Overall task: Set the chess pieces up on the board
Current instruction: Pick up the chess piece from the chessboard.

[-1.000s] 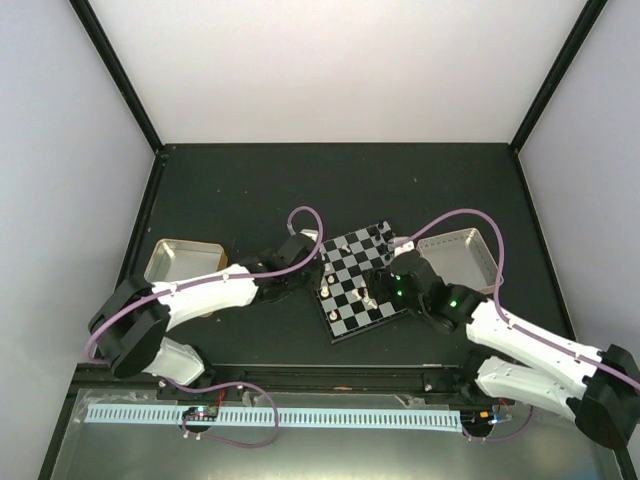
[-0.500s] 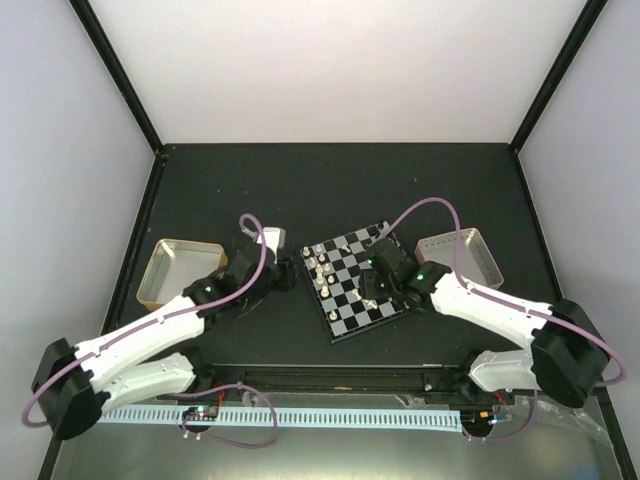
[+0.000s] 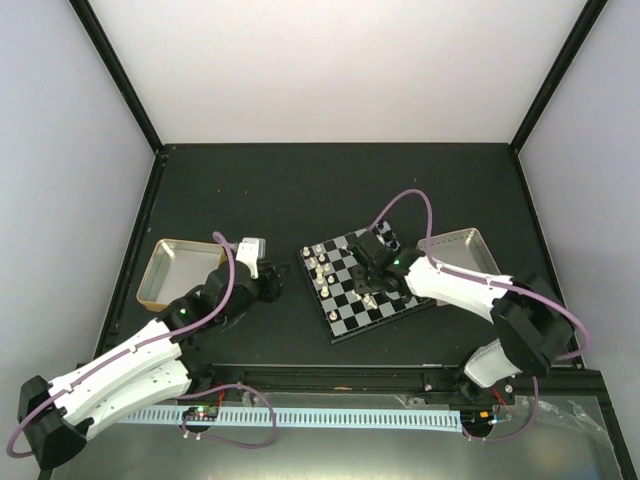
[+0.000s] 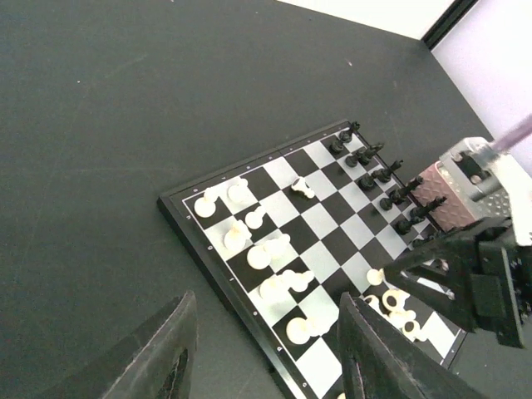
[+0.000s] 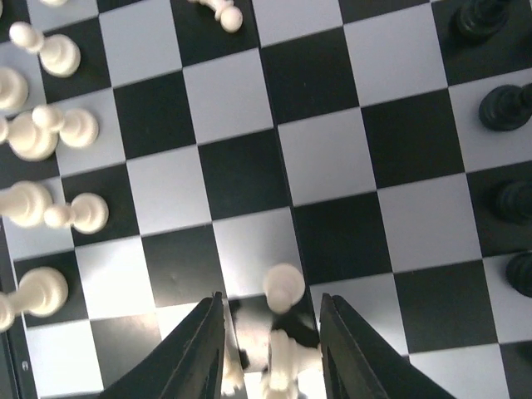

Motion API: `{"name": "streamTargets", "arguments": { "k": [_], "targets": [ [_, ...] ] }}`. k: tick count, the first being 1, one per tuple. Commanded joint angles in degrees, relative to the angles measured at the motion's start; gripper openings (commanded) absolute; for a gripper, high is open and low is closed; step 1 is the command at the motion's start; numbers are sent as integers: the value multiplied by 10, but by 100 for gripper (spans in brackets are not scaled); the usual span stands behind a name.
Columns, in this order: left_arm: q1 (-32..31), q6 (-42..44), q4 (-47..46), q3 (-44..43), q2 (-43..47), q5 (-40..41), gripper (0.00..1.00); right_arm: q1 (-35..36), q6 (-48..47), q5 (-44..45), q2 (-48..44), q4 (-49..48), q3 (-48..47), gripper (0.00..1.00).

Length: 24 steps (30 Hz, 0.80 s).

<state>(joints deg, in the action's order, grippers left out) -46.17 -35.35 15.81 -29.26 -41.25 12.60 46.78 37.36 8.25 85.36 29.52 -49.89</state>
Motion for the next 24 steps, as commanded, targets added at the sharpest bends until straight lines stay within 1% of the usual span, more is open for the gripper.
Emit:
{"name": "streamTargets", "arguments": {
  "k": [1,3,8,15,21,24],
  "targets": [
    [5,11,18,-1,14,6,48,-3,-5,39,37,6,-37,32],
    [5,10,19,-1,17,5,48,-4,-3,48,55,12,-47,31],
    [6,9,23,0,21,4,48,-4,-1,47,77,19,-60,22],
    [6,12,28,-1,26,5,48,-4,7,40,88,33,-65,21],
    [6,16,32,-5,31,7,48,-3,-2,33,89,29,-69,5],
    [7,17,38,-7,35,12,48,0,-9,33,75,21,-74,4]
  ]
}}
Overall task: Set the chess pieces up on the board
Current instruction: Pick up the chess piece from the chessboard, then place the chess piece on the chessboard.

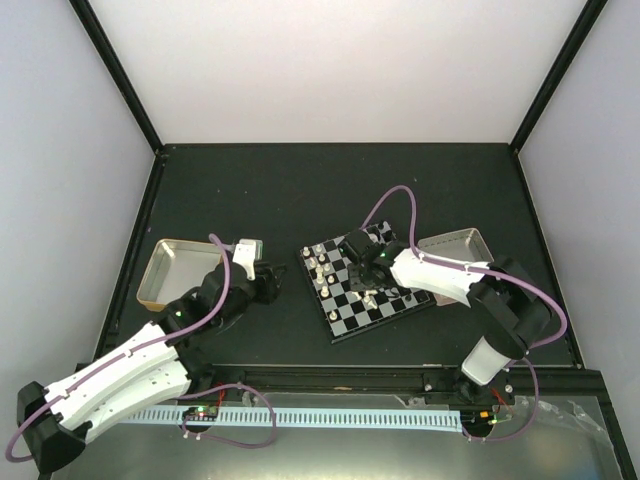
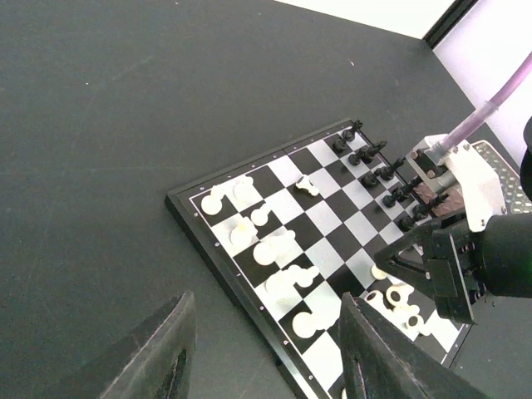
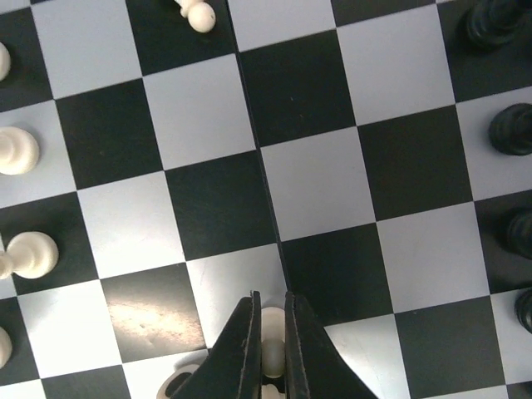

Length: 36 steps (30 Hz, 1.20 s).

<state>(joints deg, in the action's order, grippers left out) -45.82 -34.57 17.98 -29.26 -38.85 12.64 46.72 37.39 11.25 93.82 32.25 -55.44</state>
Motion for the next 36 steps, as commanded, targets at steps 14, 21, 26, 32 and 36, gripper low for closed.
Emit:
{"name": "streamTargets", "arguments": {
  "k": [14,21,26,32,36],
  "targets": [
    [4,6,26,-6,22,21,49,65,-48,-38,22,-27,-72,6],
    [4,5,27,-5,21,21,49,76,-50,-39,65,-23,-86,7],
    [5,5,27,-4,19,21,49,76,-49,-37,82,-18,-90,9],
    [5,5,28,-4,19,21,49,77,-45,-25,55,-9,-89,25],
    [5,6,27,-4,19,21,49,76,-35,-20,4,-14,-75,33]
  ]
}}
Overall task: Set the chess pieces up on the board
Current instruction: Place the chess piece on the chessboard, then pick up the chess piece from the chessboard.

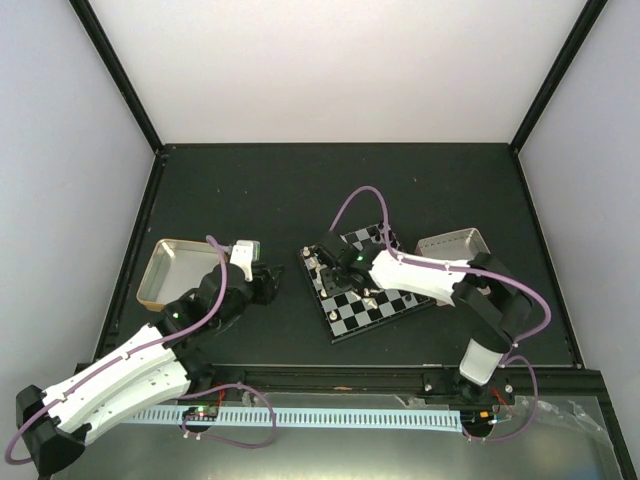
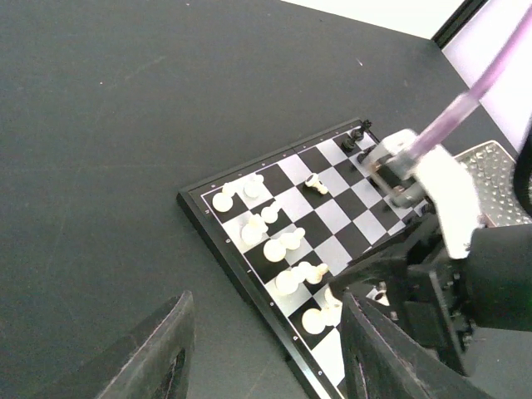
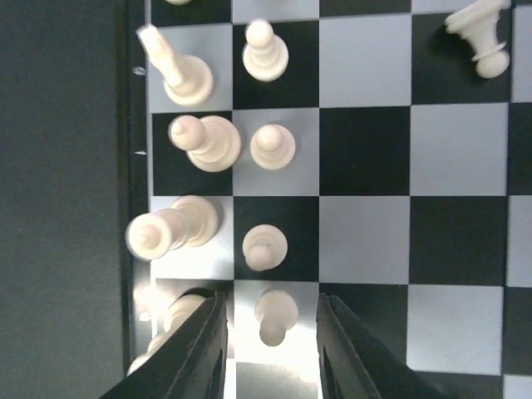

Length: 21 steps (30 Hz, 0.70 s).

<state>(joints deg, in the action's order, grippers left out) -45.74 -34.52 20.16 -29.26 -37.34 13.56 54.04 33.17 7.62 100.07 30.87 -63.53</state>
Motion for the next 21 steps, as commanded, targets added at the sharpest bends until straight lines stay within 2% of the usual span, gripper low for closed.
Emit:
{"name": "streamTargets", "arguments": {
  "k": [1,8,13,17,21],
  "targets": [
    [5,6,4,-5,4,12,49,4,10,19,-70,-3,13,33],
    [4,6,6,-5,6,10,49,2,35,65,-108,34,52,34],
    [5,6,3,-5,4,6,49,2,37,59,-87,43,67,34],
    [4,4,2,-5,4,3,49,2,45,76,-60,56,61,41],
    [4,4,3,-6,4,2,49,2,41,78,-38,51,58,42]
  ]
}}
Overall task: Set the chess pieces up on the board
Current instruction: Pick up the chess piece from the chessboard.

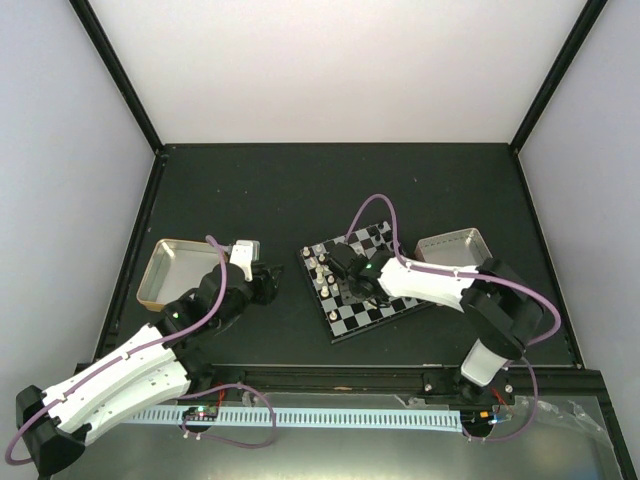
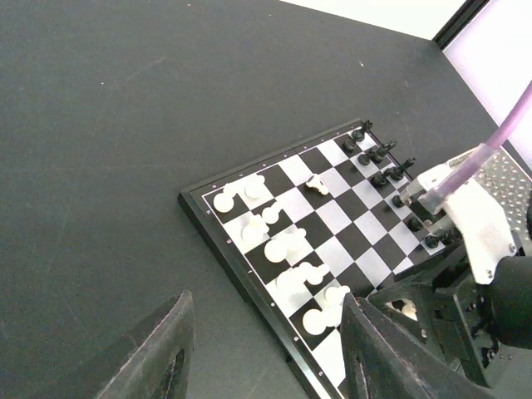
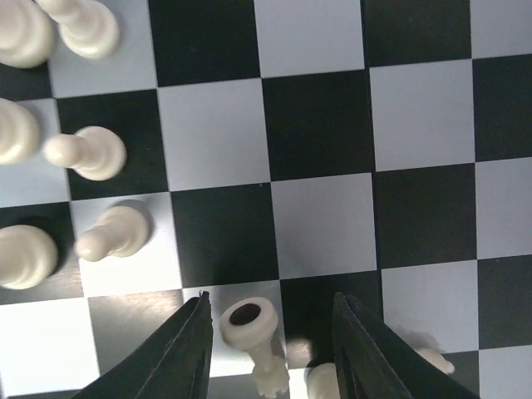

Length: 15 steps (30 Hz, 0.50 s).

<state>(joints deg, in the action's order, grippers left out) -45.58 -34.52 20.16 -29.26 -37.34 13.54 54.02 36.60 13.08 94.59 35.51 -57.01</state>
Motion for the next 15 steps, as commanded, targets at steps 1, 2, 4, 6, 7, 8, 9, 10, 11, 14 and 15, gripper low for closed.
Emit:
{"name": "streamTargets", "arguments": {
  "k": [1,2,4,6,7,8,9,10,11,14,15],
  "targets": [
    [3,4,3,-6,4,3,50,2,6,21,20,3,-7,41],
    [3,4,4,-6,4,3,50,2,4,18,23,1,-7,40],
    [3,3,3,-6,3,3,49,2,1,12,28,-4,-7,38],
    [3,3,4,-7,2,3,50,2,-1,10,32,-9,-7,35],
    [3,3,3,-7,2,2,50,2,-2,9,33,-10,-7,33],
    [3,3,3,-7,2,2,50,2,-3,9,35,-10,-7,31],
    [3,3,3,-7,2,2,50,2,-3,8,37,-11,-7,28],
    [3,3,4,-7,2,2,50,1,-3,6,38,-12,-7,26],
    [3,3,3,-7,2,1,50,1,-2,4,38,-14,-6,23],
    [3,4,5,-7,3,-1,50,-2,3,-4,38,-23,0,14],
    [3,4,4,-7,4,-2,50,-3,7,-6,35,-26,2,13]
  ]
}}
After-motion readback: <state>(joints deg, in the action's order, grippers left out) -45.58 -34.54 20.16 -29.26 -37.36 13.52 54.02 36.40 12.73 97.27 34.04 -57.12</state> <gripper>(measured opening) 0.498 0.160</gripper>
